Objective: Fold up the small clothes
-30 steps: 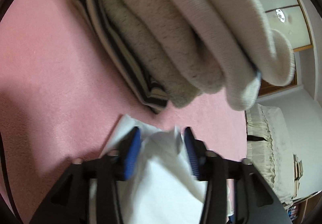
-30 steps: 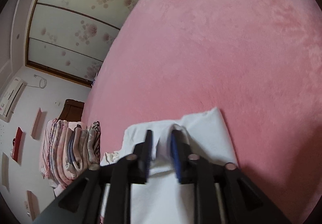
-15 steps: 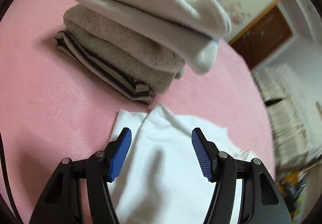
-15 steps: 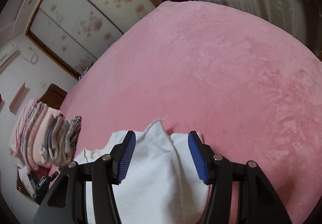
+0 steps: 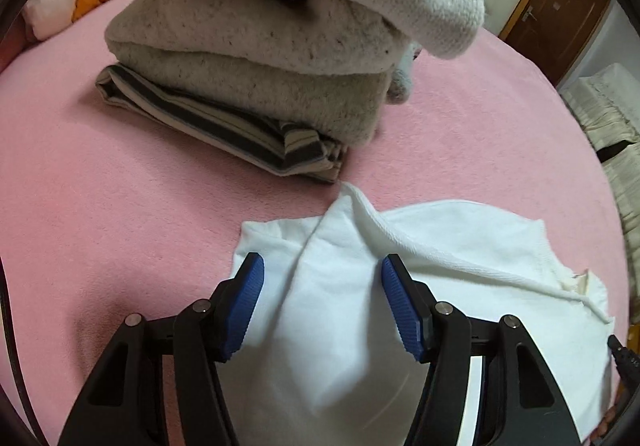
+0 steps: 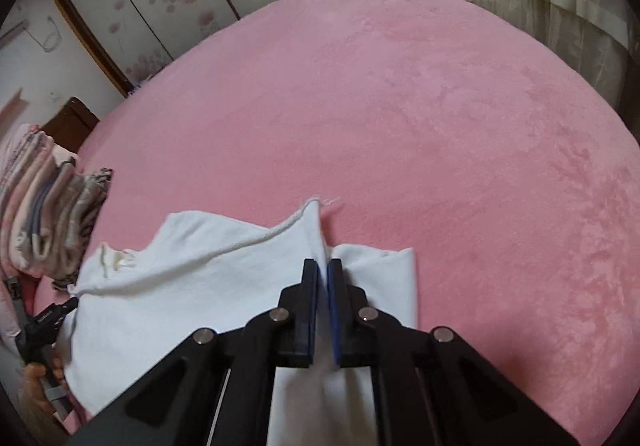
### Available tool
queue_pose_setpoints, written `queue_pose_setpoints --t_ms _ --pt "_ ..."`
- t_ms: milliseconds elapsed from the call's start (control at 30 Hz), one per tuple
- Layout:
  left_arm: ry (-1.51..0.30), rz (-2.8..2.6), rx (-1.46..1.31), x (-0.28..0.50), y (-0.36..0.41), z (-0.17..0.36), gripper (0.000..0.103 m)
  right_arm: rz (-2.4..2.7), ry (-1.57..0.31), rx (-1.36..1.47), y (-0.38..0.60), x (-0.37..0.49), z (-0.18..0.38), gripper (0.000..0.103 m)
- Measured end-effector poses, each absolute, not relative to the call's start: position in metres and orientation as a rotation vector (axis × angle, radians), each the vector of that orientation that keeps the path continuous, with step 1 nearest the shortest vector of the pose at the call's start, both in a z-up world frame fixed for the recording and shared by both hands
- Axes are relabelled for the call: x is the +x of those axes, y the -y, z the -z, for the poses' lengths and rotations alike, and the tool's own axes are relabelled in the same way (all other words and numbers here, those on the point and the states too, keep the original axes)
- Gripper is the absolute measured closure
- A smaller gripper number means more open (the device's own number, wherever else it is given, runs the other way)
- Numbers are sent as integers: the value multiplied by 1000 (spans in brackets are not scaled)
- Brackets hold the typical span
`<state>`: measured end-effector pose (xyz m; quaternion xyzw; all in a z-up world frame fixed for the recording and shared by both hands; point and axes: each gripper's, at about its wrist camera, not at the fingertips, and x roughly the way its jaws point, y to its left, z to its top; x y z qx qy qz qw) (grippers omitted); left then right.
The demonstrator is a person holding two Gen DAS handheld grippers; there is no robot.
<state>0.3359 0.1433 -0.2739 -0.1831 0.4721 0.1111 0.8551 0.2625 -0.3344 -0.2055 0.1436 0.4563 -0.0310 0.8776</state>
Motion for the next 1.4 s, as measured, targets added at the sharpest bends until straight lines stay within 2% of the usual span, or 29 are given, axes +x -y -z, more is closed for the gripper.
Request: queue_pose_setpoints --t_ms 367,500,600,733,900,1233,1300,1400 --pt "-912 -207 -363 325 -134 277 42 114 -941 225 325 253 207 98" --pt "-910 -218 -323 309 -136 261 29 99 -930 202 318 240 184 96" --pt "-894 -185 -323 298 -131 243 28 60 -889 193 309 223 162 95" --pt "-878 -146 -323 275 -120 214 19 2 -860 199 292 204 138 94" --pt "-874 -85 -325 243 -111 175 13 -52 -836 206 266 181 116 82" --pt "-773 -11 -306 174 -94 105 9 -128 -797 126 212 132 82 71" --pt "-763 6 -317 165 -90 96 8 -141 -786 127 204 124 75 66" --pt "-752 20 -327 156 -85 89 8 -159 -769 132 196 116 69 64"
